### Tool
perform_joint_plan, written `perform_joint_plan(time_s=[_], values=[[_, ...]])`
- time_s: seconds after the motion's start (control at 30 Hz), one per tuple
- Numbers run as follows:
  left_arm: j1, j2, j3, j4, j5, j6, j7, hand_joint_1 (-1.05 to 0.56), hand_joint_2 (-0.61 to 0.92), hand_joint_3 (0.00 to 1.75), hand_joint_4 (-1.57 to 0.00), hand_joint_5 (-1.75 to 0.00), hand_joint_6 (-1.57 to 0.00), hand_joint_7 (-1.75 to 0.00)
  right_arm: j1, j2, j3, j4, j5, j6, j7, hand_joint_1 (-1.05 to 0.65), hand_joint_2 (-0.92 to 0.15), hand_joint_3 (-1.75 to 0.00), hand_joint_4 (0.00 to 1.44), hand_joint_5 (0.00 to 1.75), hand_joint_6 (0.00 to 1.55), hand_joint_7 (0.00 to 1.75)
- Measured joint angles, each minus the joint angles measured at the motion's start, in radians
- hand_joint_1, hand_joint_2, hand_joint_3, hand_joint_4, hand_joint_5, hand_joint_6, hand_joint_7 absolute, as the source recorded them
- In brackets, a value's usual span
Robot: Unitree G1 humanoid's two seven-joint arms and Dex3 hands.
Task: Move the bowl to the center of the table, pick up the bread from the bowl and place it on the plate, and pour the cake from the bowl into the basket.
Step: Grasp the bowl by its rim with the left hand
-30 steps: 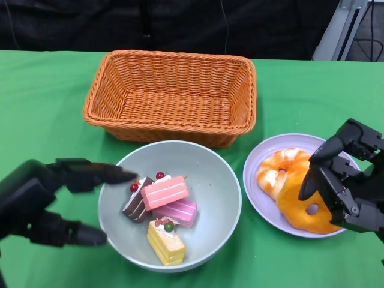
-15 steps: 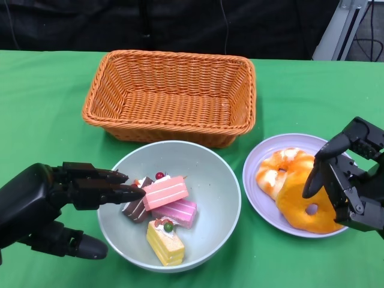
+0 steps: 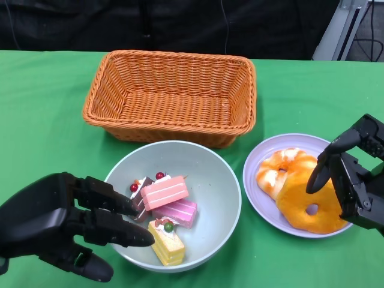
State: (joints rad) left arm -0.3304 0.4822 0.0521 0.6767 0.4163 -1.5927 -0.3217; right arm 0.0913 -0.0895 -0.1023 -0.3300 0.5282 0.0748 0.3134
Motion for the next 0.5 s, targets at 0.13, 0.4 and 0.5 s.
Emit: perform_joint_plan(time_s=[0.13,0.4,0.5], values=[[-0.002,0.0,0.033,-0.046,0.107,0.023,0.0,-0.66,0.91,0.03,-0.92,-0.09,-0.91,-0.03,0.0,0.001,-0.001,0.0,0.011,0.01,0.0,-0.1,-0.53,-1.11,0.73,1.54,0.69,1.2],[0.029,0.003,0.049,-0.152,0.241,0.127,0.065,-0.64,0.91,0.01,-0.94,-0.05,-0.9,-0.01,0.0,0.003,-0.001,-0.003,0.007,0.01,-0.008,-0.1,-0.52,-1.12,0.73,1.55,0.69,1.2],[0.058,0.002,0.047,-0.215,0.299,0.203,0.102,-0.62,0.91,0.01,-0.94,-0.04,-0.9,0.0,0.002,0.004,0.0,-0.014,-0.003,0.008,-0.008,-0.1,-0.51,-1.13,0.73,1.55,0.69,1.21]])
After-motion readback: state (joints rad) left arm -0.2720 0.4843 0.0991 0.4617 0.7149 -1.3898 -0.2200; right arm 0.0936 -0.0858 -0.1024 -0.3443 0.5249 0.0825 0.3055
